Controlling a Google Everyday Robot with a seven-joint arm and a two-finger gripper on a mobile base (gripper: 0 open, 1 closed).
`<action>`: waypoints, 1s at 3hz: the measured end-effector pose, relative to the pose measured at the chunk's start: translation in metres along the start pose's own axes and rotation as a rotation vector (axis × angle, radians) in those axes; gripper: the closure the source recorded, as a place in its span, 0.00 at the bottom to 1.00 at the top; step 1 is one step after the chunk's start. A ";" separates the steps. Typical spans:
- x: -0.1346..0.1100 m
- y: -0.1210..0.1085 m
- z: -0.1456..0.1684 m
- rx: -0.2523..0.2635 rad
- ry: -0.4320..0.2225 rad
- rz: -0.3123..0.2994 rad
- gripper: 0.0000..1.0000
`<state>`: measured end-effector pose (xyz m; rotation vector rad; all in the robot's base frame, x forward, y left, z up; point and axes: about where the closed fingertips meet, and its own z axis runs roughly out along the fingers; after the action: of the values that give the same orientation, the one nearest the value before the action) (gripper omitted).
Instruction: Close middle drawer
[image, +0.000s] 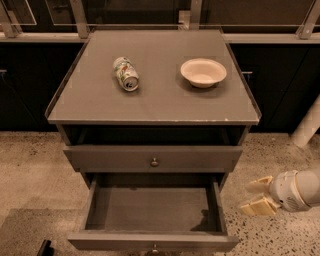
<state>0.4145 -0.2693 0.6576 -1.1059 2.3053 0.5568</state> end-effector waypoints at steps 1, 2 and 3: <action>0.000 0.000 0.000 0.000 0.000 0.000 0.66; 0.018 0.004 0.012 0.001 -0.017 0.041 0.89; 0.056 0.016 0.037 -0.002 -0.069 0.152 1.00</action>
Offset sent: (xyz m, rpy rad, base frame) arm -0.0307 -0.0097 -0.0609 0.0735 0.0361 -0.1168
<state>0.3818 -0.2722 0.5963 -0.9033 2.3414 0.6440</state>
